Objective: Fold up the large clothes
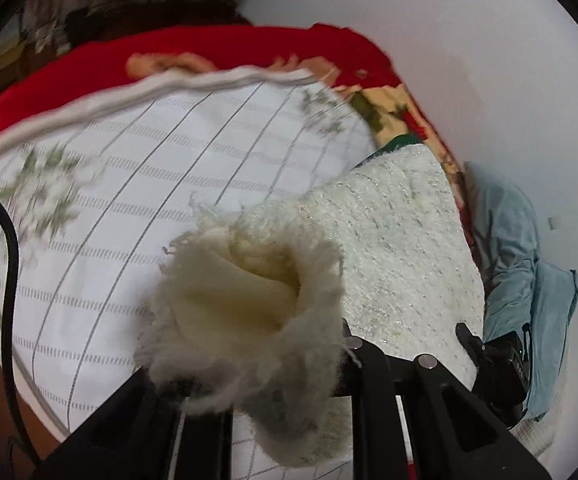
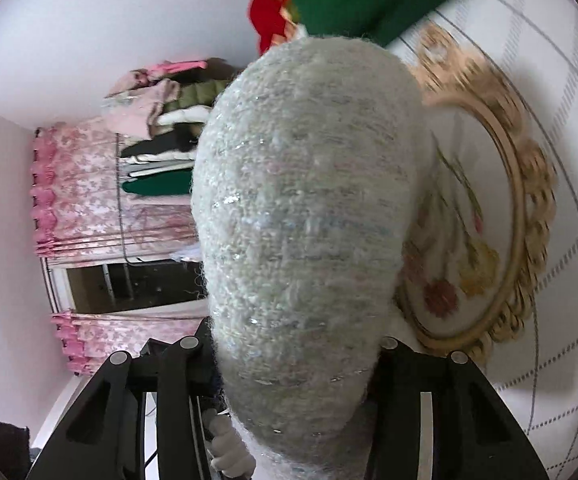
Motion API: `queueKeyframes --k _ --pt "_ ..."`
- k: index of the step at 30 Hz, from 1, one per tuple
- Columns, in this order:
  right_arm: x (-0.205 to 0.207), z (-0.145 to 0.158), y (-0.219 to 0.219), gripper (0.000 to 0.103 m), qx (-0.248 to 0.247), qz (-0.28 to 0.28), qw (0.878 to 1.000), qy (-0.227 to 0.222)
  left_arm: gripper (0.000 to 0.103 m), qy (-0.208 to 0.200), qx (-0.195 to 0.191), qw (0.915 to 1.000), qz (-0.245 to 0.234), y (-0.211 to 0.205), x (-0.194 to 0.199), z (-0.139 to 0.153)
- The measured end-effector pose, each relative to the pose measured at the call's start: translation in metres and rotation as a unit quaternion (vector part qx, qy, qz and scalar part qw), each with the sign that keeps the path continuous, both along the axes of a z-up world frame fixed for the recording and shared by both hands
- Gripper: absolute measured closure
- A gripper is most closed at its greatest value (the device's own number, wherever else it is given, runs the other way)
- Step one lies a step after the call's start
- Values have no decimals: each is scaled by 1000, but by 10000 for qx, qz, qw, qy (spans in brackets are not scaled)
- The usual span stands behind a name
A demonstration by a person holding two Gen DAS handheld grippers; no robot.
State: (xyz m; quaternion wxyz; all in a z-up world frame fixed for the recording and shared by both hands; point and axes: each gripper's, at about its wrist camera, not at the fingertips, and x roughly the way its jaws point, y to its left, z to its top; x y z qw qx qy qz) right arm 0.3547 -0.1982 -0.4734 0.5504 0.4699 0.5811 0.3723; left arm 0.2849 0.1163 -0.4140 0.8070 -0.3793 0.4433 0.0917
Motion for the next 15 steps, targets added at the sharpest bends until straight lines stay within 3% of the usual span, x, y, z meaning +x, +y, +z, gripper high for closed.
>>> queueKeyframes --k 6,11,15 --pt "77 55 -13 55 78 -192 9991 -358 90 -500 79 9985 -198 -3 88 47" --pt "174 109 -31 55 217 -415 9963 -725 90 -966 98 9946 -364 -12 164 91" --pt "253 125 -54 55 339 -671 9940 -795 90 -1292 113 9899 -578 -28 244 108"
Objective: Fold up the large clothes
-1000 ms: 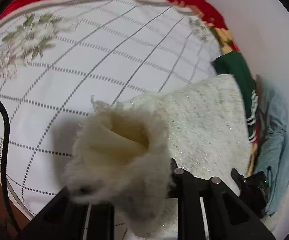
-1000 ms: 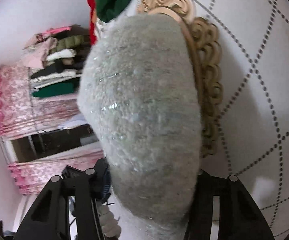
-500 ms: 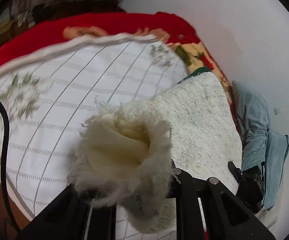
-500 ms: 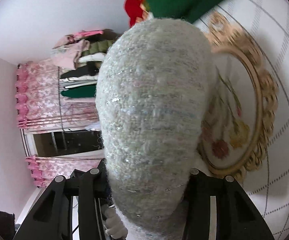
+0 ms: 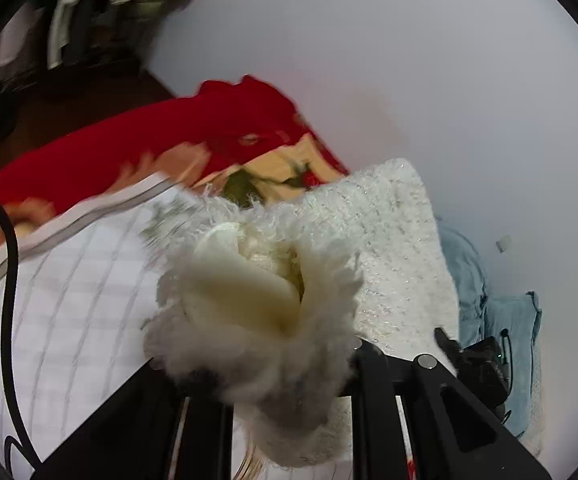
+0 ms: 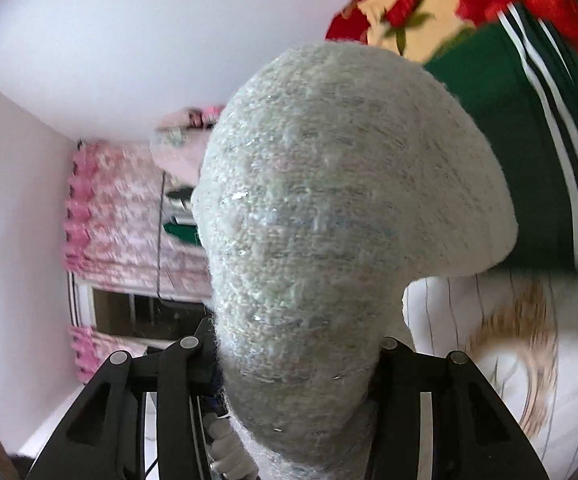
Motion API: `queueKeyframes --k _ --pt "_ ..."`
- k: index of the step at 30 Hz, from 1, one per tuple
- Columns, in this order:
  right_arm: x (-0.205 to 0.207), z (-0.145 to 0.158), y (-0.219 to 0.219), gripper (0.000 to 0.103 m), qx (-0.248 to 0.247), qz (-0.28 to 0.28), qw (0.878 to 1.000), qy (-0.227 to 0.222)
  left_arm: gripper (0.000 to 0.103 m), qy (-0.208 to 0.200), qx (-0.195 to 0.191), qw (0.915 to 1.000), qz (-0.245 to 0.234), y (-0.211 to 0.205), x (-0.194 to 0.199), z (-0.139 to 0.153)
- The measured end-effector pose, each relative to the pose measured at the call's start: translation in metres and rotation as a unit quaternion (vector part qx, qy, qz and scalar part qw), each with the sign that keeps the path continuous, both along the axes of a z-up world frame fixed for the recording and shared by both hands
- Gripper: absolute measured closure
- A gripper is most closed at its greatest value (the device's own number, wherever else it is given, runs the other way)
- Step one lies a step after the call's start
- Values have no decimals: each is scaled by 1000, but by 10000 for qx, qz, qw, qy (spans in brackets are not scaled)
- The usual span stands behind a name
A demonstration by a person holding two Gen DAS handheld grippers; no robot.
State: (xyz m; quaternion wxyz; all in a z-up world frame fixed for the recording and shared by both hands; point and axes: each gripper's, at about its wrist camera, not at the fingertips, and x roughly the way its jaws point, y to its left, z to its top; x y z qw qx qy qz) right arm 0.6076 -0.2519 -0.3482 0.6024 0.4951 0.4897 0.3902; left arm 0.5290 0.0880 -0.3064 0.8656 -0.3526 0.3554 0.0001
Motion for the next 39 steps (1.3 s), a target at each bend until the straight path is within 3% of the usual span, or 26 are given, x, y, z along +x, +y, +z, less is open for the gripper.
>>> queueKeyframes --k 4,8,11,13,16,18,21,24,25,26,28,32,36,39 --pt "79 -26 -35 55 -201 -232 9994 147 90 138 25 9996 -248 -20 71 -36" --pt "132 -83 -65 55 -784 -289 9949 558 90 911 15 9946 -506 -45 127 -129" --pt "155 -120 -86 55 -1177 -205 9897 788 89 1321 207 9889 -649 -60 137 -177" --pt "159 -128 -87 53 -1197 -79 9898 767 88 1376 294 9874 -721 -64 136 -188" --pt "162 -128 -92 46 -1437 19 9871 707 83 1457 431 9851 -802 -65 135 -180" --pt "160 -114 -85 38 -2019 84 9774 617 81 1574 534 9821 -889 -63 136 -175" --pt "156 -83 -74 27 -3020 84 9524 417 80 1661 900 9765 -1035 -69 131 -163" --pt "140 -49 -59 22 -4235 -52 9058 110 64 1762 1463 9674 -1085 -77 125 -150" --pt "134 -36 -52 22 -4581 -113 8888 11 50 1742 1728 9632 -1101 -80 121 -143" --pt "124 -23 -43 21 -5000 -176 8658 -123 26 1722 1901 9602 -1105 -82 118 -137" --pt "100 -4 -30 4 -5635 -329 8248 -321 12 1646 2222 9540 -1160 -86 109 -125" --pt "42 20 -13 1 -6290 -707 7724 -529 4 1361 2778 9419 -1310 -91 85 -91" --pt "-23 45 5 1 -6610 -1010 7401 -717 4 1076 3145 9333 -1358 -90 56 -50" --pt "-60 84 25 0 -6752 -1253 7225 -799 4 928 3080 9360 -1428 -84 33 -19"
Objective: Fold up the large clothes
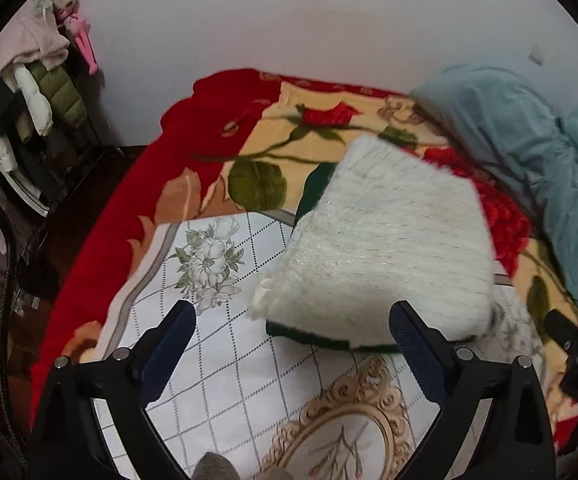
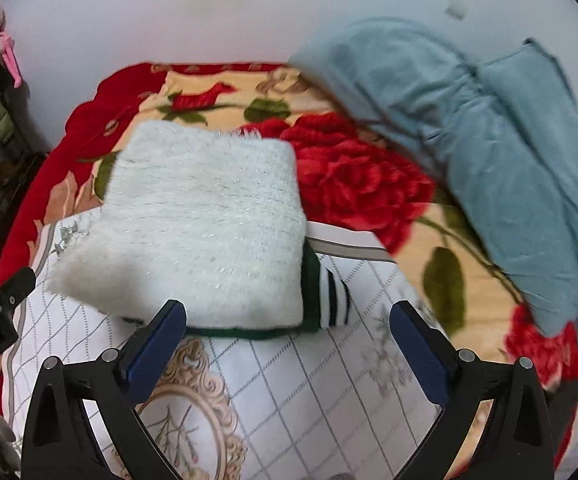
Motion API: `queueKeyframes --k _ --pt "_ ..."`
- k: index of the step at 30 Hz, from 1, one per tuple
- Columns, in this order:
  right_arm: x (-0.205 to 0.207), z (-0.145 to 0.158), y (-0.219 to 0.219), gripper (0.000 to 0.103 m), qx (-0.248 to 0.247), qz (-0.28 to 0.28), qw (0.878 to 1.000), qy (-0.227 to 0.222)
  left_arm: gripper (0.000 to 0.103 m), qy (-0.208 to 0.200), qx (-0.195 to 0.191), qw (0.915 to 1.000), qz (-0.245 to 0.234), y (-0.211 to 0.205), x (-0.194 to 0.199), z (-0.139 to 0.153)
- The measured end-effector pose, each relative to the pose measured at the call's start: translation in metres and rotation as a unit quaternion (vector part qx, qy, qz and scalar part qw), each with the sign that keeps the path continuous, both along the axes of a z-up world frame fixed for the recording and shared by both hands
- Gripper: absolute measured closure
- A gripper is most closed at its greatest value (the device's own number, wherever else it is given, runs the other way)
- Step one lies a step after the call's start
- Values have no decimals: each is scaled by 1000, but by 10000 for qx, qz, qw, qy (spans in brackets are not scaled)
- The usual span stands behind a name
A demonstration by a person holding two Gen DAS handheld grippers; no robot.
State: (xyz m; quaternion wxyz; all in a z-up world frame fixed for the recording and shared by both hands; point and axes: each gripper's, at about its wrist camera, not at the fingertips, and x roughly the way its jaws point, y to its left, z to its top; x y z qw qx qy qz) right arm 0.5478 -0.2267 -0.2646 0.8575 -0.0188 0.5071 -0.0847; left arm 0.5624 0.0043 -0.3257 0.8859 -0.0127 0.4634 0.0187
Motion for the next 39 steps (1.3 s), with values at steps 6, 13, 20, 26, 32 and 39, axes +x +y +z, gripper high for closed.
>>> queueKeyframes --k 6,13,20,26,32,39 --pt "-74 78 26 0 -258 -271 9989 -273 4 -194 -30 9997 -170 13 -47 61" --pt "-157 171 43 0 -271 -506 9967 -579 4 -349 73 9984 -433 24 -117 137" --pt "-239 264 59 0 -256 -672 9945 -762 4 -568 252 9968 -511 30 -188 209" --pt "-307 344 80 0 -283 -464 9919 -1144 4 -891 187 9947 -481 37 -242 266" --pt "-363 402 90 0 -363 -453 9867 -1520 4 -1122 177 9920 -547 38 -277 303" --pt "-400 438 98 0 -340 -441 9863 -1555 4 -1105 62 9923 -562 42 -298 324"
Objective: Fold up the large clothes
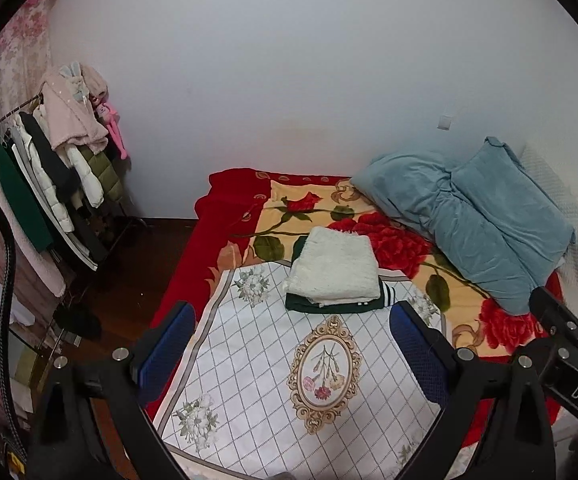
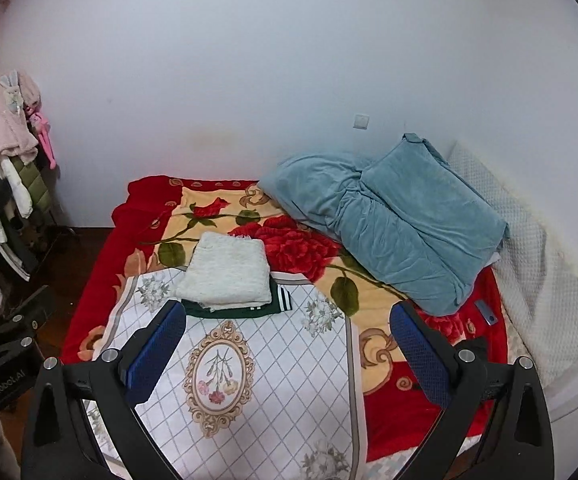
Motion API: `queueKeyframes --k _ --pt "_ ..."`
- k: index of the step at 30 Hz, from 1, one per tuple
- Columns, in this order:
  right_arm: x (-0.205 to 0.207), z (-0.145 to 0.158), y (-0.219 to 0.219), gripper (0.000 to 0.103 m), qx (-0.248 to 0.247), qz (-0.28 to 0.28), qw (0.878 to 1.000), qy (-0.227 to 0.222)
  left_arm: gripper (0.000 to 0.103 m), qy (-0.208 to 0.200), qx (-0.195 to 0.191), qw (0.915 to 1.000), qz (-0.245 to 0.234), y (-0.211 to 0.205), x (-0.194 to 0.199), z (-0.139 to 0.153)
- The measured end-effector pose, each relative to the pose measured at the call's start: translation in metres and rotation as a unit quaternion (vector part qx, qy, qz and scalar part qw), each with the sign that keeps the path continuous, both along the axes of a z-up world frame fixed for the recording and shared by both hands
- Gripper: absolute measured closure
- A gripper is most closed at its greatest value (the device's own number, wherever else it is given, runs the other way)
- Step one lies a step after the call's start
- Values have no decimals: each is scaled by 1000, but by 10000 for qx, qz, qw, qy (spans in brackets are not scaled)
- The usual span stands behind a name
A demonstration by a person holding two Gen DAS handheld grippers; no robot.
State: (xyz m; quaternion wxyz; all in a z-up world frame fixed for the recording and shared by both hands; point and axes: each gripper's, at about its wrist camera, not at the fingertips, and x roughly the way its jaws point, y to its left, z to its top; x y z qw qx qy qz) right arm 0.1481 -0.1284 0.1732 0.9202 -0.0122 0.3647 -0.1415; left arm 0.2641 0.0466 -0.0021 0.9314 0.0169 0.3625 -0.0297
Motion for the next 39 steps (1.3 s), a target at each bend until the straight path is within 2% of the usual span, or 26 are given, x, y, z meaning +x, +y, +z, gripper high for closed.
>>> queueKeyframes --k 11,39 --pt "-30 29 7 0 -56 69 9999 -107 4 -93 -31 9999 50 2 -25 13" --pt "-28 27 4 0 32 224 9997 -95 3 -264 -17 9996 113 5 -42 20"
